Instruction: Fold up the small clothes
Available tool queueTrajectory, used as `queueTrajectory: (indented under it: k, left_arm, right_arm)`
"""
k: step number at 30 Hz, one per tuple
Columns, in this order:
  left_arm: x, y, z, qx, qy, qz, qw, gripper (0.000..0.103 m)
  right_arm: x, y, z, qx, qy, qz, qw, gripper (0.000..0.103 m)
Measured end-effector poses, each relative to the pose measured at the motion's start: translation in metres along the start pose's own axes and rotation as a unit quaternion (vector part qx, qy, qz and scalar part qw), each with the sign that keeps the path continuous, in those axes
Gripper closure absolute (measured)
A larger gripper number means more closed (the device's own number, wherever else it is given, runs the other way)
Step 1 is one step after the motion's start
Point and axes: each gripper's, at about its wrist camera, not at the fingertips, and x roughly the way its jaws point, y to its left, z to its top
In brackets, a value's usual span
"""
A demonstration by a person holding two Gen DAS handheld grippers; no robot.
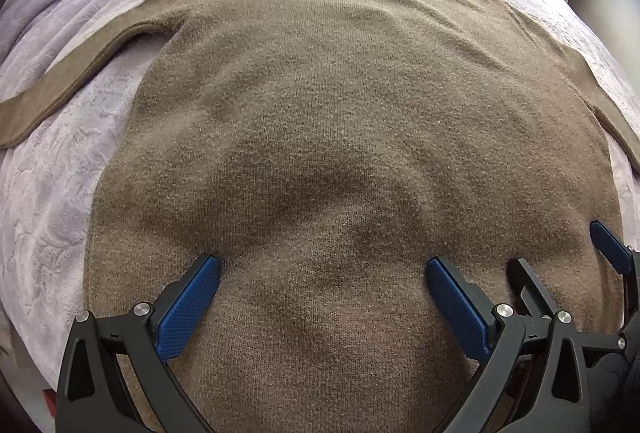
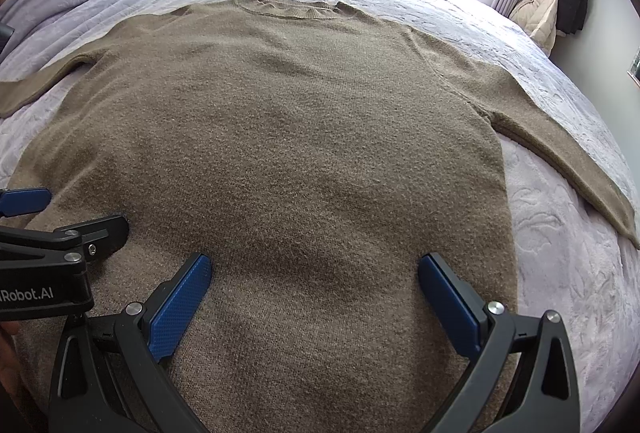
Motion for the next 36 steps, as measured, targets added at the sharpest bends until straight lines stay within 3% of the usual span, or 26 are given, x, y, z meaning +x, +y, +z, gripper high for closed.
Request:
queueTrajectory:
  k: [22,36]
  left_arm:
    - [0.010,0.004,0.009,-0.004,0.021,-0.001,0.9998,0.000]
    - [0.012,0.004,0.017,-0.008,0.035,-0.004,0.9994,0.000]
  right_arm:
    - [0.001,0.000,-0.001,0.001,0.001,0.000,1.000,0.000]
    - [0.009,-0.003,0.014,0.006,0.071,0.000,0.997,0.000]
